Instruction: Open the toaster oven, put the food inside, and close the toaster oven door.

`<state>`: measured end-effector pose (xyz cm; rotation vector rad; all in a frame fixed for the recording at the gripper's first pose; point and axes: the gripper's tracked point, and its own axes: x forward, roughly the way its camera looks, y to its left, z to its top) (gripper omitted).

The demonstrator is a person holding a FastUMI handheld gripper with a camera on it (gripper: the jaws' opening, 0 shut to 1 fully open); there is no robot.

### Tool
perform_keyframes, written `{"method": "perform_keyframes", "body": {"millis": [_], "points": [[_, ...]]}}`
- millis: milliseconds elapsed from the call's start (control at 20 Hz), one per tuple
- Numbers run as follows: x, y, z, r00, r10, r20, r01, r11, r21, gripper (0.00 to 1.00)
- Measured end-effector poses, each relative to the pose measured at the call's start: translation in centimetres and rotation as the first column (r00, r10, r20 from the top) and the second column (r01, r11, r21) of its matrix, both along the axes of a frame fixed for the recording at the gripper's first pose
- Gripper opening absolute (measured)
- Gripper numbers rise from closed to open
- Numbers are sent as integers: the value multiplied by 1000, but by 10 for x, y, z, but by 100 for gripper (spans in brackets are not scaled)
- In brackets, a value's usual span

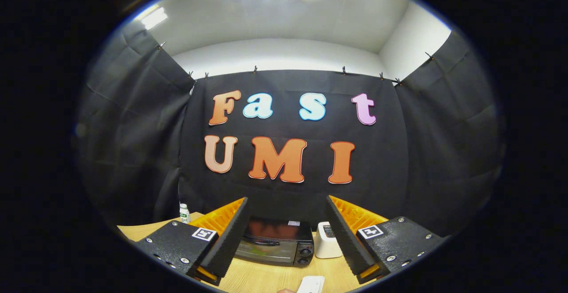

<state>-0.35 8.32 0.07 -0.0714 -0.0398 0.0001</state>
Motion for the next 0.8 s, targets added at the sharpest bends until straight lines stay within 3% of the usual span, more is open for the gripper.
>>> {"method": "perform_keyframes", "body": {"millis": [300,800], "points": [[4,1,3,999,25,-31,-23,998,52,100],[5,6,3,999,36,-15,-36,999,13,100]]}}
